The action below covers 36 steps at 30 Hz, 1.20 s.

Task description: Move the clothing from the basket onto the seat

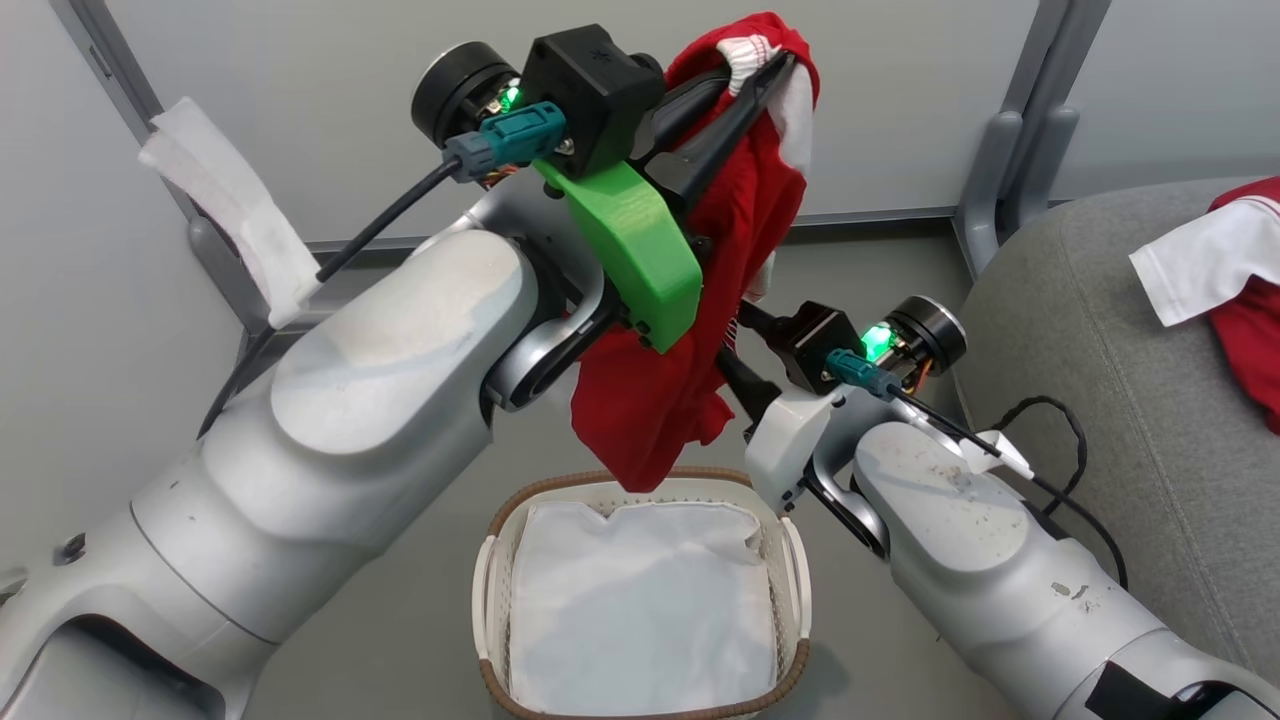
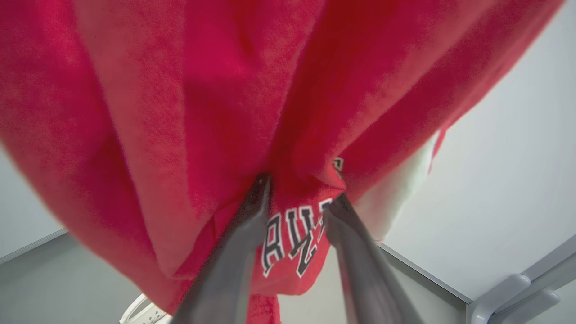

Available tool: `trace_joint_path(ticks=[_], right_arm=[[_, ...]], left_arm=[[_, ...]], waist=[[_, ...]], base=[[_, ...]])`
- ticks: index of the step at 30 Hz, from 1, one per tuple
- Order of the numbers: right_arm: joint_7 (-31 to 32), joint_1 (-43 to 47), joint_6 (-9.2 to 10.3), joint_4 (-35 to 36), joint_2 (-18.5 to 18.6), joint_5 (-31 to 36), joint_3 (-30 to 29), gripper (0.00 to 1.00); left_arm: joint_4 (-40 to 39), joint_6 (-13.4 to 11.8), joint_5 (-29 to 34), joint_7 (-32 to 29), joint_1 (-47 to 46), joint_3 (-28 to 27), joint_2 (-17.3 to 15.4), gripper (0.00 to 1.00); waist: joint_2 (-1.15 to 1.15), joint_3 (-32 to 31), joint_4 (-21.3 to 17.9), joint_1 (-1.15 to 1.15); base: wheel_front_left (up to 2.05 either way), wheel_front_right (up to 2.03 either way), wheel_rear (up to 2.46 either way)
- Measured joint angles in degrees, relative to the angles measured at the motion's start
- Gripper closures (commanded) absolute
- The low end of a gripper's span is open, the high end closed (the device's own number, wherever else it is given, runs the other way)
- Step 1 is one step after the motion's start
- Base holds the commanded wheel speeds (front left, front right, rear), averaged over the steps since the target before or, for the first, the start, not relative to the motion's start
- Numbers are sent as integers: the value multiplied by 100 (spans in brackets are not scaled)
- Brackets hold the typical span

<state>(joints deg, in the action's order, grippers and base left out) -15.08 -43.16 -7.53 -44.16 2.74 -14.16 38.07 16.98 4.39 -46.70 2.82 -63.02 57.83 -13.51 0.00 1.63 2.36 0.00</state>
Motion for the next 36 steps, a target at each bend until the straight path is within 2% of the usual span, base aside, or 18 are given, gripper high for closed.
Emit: trace_joint_path(ticks=[8, 17, 18, 19, 20, 21, 36], right_arm=[[0, -119, 0, 136, 148, -112, 44, 100], [0, -108, 0, 474, 459, -51, -503, 100], [0, -100, 0, 508, 497, -29, -584, 100], [0, -93, 0, 541, 535, 7, -658, 100], [0, -91, 0, 566, 560, 26, -721, 100], [0, -91, 0, 606, 593, 59, -797, 100], [0, -90, 0, 947, 1252, 368, -1450, 100]], left_arm=[[141, -88, -86, 27, 51, -107, -266, 100], [380, -193, -268, 160, 375, -257, -587, 100], [399, -208, -272, 205, 432, -272, -615, 94], [413, -233, -288, 267, 489, -301, -645, 57], [424, -240, -303, 312, 526, -319, -671, 41], [443, -245, -310, 367, 577, -337, -702, 0], [627, -336, -422, 1002, 1347, -476, -831, 0]], waist=[[0, 102, -50, 0], [0, 162, -288, 0], [0, 169, -323, 0], [0, 175, -361, 0], [0, 179, -391, 0], [0, 185, -431, 0], [0, 314, -1176, 0]], base=[[0, 0, 0], [0, 0, 0], [0, 0, 0], [0, 0, 0], [0, 0, 0], [0, 0, 0], [0, 0, 0]])
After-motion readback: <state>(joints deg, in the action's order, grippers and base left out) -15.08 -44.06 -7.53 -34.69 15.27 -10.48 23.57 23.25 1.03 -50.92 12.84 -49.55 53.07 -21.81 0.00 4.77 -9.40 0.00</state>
